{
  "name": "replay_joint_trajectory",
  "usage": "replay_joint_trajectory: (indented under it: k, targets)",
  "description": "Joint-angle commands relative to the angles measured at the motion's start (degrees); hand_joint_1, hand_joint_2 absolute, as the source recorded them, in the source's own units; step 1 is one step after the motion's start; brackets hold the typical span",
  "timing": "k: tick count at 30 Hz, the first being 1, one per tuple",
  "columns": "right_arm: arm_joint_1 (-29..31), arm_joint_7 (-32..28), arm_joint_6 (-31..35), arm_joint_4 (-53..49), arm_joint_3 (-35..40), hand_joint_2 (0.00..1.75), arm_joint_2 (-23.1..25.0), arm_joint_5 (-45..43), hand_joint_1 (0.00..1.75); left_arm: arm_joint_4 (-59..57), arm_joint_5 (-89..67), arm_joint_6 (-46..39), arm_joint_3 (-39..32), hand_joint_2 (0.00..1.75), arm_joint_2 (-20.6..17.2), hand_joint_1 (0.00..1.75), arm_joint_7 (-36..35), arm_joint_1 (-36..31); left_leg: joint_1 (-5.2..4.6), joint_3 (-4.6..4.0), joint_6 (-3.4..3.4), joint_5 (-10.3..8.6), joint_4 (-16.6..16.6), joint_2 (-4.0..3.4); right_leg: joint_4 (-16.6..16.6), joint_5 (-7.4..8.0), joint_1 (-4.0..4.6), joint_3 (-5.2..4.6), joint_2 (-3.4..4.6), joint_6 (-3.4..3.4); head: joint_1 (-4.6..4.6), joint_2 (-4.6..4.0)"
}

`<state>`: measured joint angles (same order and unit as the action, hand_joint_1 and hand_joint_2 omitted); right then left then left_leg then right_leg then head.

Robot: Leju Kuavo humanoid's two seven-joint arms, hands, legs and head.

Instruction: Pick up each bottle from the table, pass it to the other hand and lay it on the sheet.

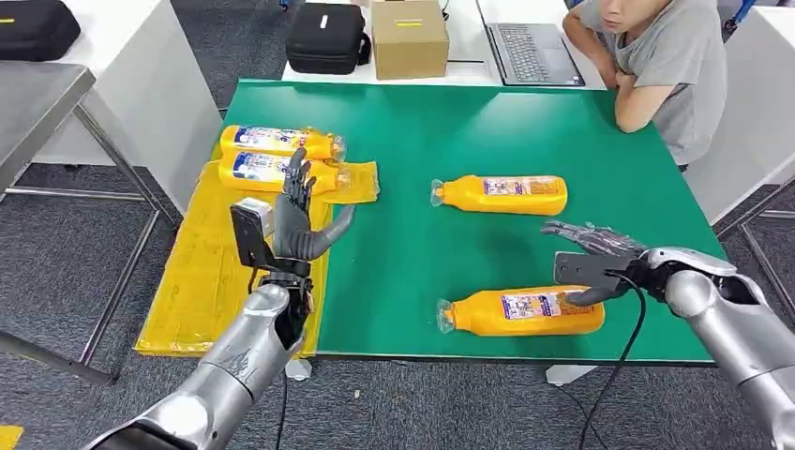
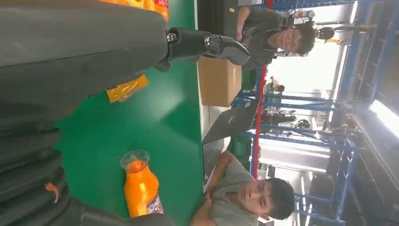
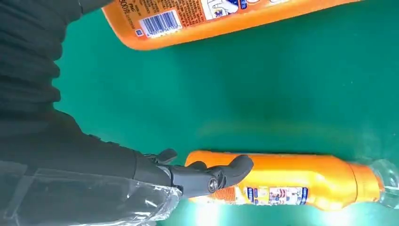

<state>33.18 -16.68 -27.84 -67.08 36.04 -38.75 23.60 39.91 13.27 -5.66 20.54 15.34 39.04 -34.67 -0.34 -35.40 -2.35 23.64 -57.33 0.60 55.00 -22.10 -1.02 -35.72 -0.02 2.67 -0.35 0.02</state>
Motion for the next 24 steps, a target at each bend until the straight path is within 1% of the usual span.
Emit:
replay_joint_trajectory:
  k: [1,2,3,4,6,7,8,9,10,11,12,14,15,16,17,20,21,23,24]
  targets:
    - [3.07,-0.53,1.49,7.33,6.44,1.75,3.04,-0.01,0.00,-5.34,0.79,0.76,2.23,1.75,-0.70,0.00,-0.42,-3.14,0.04,0.21,0.09,0.08,0.03,-0.14,-0.05,-0.04,0.05,0.19,0.11,-0.08,0.02,0.00]
    - [3.07,-0.53,1.49,7.33,6.44,1.75,3.04,-0.01,0.00,-5.34,0.79,0.76,2.23,1.75,-0.70,0.00,-0.42,-3.14,0.06,0.32,0.13,0.13,0.03,-0.18,-0.04,-0.08,0.07,0.28,0.14,-0.12,0.00,0.00]
    - [3.07,-0.53,1.49,7.33,6.44,1.75,3.04,-0.01,0.00,-5.34,0.79,0.76,2.23,1.75,-0.70,0.00,-0.42,-3.14,0.04,0.20,0.09,0.08,0.02,-0.14,-0.04,-0.04,0.05,0.17,0.11,-0.08,0.02,0.00]
    - [3.07,-0.53,1.49,7.33,6.44,1.75,3.04,-0.01,0.00,-5.34,0.79,0.76,2.23,1.75,-0.70,0.00,-0.42,-3.14,0.08,0.41,0.16,0.20,0.00,-0.21,0.00,-0.14,0.09,0.36,0.16,-0.14,0.00,0.00]
    - [3.30,0.83,-0.28,6.75,6.78,1.75,2.61,-1.29,0.00,-4.97,0.91,0.66,2.49,1.75,-0.72,0.00,-0.95,-3.00,0.04,0.23,0.10,0.10,0.01,-0.15,-0.02,-0.06,0.05,0.19,0.11,-0.09,0.02,0.00]
    - [3.23,1.04,-0.64,6.56,6.76,1.75,2.51,-1.74,0.00,-4.94,0.91,0.70,2.59,1.75,-0.70,0.00,-1.03,-2.96,0.04,0.38,0.14,0.19,-0.01,-0.19,0.02,-0.14,0.05,0.32,0.14,-0.12,0.00,0.00]
    - [3.05,1.89,-1.30,6.05,6.78,1.75,2.32,-2.58,0.00,-4.88,1.00,0.68,2.71,1.75,-0.69,0.00,-1.26,-2.97,0.03,0.22,0.09,0.10,0.00,-0.13,-0.01,-0.07,0.04,0.18,0.10,-0.08,0.02,0.00]
    - [2.95,1.99,-1.33,5.44,7.01,1.75,2.02,-2.53,0.00,-4.84,1.04,0.67,2.74,1.75,-0.66,0.00,-1.32,-3.02,0.02,0.18,0.08,0.08,0.02,-0.13,-0.02,-0.05,0.03,0.14,0.10,-0.07,0.00,0.00]
    - [2.87,2.57,-1.71,4.90,7.16,1.75,1.72,-2.90,0.00,-4.85,1.12,0.67,2.80,1.75,-0.67,0.00,-1.42,-3.06,0.03,0.33,0.13,0.18,-0.03,-0.17,0.03,-0.14,0.04,0.28,0.13,-0.11,0.00,0.00]
    - [2.52,2.98,-2.30,4.42,6.82,1.75,1.53,-4.19,0.00,-4.84,1.18,0.80,2.92,1.75,-0.69,0.00,-1.47,-3.15,0.03,0.19,0.09,0.09,0.01,-0.12,-0.01,-0.06,0.03,0.15,0.09,-0.07,0.02,0.00]
    - [2.52,2.98,-2.30,4.42,6.82,1.75,1.53,-4.19,0.00,-4.84,1.18,0.80,2.92,1.75,-0.69,0.00,-1.47,-3.15,0.04,0.33,0.14,0.19,-0.04,-0.17,0.04,-0.15,0.05,0.29,0.12,-0.12,0.00,0.00]
    - [1.69,2.74,-1.72,3.27,6.75,1.75,0.68,-4.50,0.00,-4.93,1.21,0.67,3.10,1.75,-0.64,0.00,-1.55,-3.32,0.03,0.15,0.08,0.07,0.01,-0.09,-0.01,-0.05,0.03,0.13,0.06,-0.07,0.02,0.00]
    - [1.47,2.59,-1.51,3.24,6.69,1.75,0.64,-4.60,0.00,-4.98,1.24,0.64,3.13,1.75,-0.59,0.00,-1.56,-3.39,0.04,0.34,0.14,0.18,-0.03,-0.12,0.04,-0.16,0.05,0.30,0.07,-0.12,0.00,0.00]
    - [1.27,2.06,-1.18,2.95,6.83,1.75,0.43,-4.60,0.00,-5.13,1.31,0.68,3.21,1.75,-0.54,0.00,-1.55,-3.50,0.02,0.21,0.10,0.10,-0.01,-0.07,0.01,-0.09,0.03,0.18,0.04,-0.09,0.00,0.00]
    - [1.07,1.48,-0.98,2.76,6.94,1.75,0.39,-4.52,0.00,-5.14,1.34,0.73,3.28,1.75,-0.49,0.00,-1.54,-3.58,0.05,0.34,0.14,0.17,-0.03,-0.10,0.03,-0.16,0.06,0.31,0.05,-0.13,0.02,0.00]
    - [-0.18,1.32,-0.45,2.48,6.85,1.75,1.61,-4.47,0.00,-4.64,1.32,1.13,3.46,1.75,-0.44,0.00,-1.56,-3.69,0.02,0.10,0.06,0.03,0.02,-0.06,-0.04,-0.02,0.03,0.08,0.04,-0.06,0.02,0.00]
    - [-0.29,1.32,-0.44,2.44,6.90,1.75,1.70,-4.48,0.00,-4.61,1.33,1.12,3.46,1.75,-0.43,0.00,-1.57,-3.69,0.06,0.32,0.14,0.15,-0.02,-0.11,-0.01,-0.13,0.07,0.30,0.06,-0.12,0.02,0.00]
    - [-0.42,1.32,-0.44,2.39,6.95,1.75,1.78,-4.48,0.00,-4.58,1.33,1.12,3.46,1.75,-0.44,0.00,-1.57,-3.68,0.06,0.17,0.09,0.07,0.01,-0.10,-0.04,-0.05,0.07,0.15,0.06,-0.09,0.02,0.00]
    - [-1.01,1.53,-0.76,1.42,6.71,1.75,1.19,-4.41,0.00,-4.10,1.38,1.31,3.58,1.75,-0.50,0.00,-1.92,-3.50,0.06,0.37,0.15,0.17,-0.01,-0.14,0.00,-0.14,0.08,0.32,0.09,-0.14,0.00,0.00]
